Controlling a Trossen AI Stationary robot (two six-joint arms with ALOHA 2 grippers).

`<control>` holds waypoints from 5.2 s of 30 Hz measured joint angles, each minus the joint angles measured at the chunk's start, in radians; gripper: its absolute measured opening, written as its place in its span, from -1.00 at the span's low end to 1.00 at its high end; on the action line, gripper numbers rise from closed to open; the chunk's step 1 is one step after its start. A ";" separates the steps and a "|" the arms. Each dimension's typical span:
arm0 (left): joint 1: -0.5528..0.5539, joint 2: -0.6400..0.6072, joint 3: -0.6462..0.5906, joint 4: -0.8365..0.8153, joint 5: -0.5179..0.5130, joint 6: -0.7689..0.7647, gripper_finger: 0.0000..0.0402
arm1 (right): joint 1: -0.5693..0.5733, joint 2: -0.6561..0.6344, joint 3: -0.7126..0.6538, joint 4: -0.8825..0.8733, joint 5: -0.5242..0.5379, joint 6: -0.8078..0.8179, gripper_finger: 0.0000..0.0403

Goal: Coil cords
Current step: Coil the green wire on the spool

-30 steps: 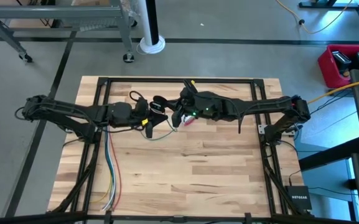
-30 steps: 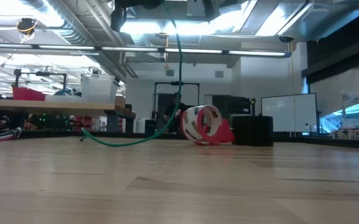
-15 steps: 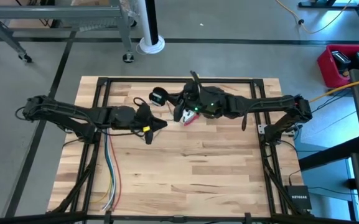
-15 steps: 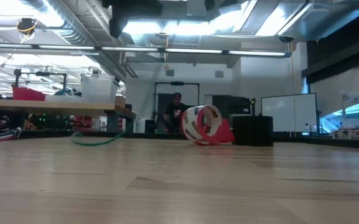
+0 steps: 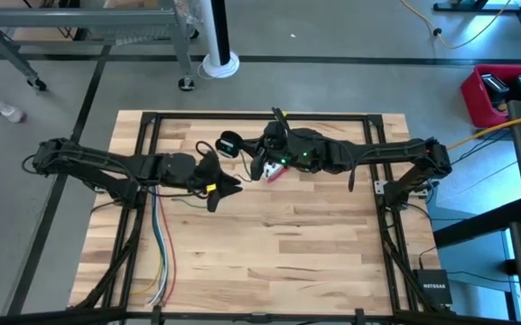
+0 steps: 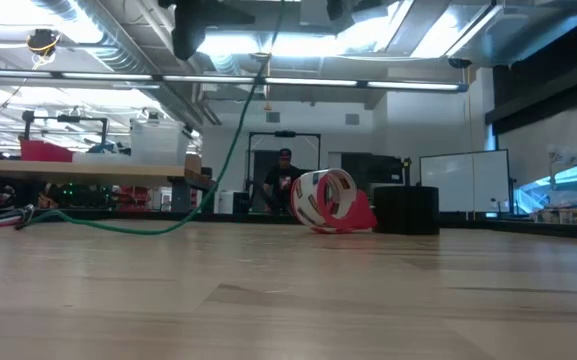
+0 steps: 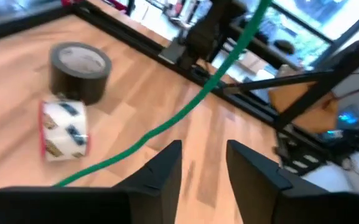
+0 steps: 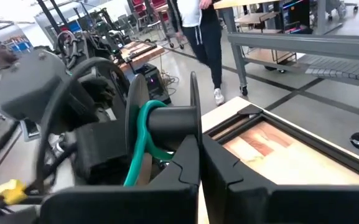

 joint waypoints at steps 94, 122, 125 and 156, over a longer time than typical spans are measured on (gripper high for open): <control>-0.076 0.130 0.001 -0.077 -0.394 0.192 -0.98 | 0.001 -0.097 -0.003 -0.148 -0.190 0.053 -0.99; -0.090 -0.240 0.001 -0.448 -0.622 0.047 -1.00 | 0.002 -0.097 -0.003 -0.330 -0.269 0.095 -0.99; -0.090 -0.252 0.001 -0.439 -0.631 0.045 -1.00 | 0.002 -0.097 -0.003 -0.350 -0.269 0.108 -0.99; -0.090 -0.187 0.002 0.014 -0.458 0.096 -1.00 | 0.001 0.006 -0.004 -0.255 -0.066 0.106 -0.99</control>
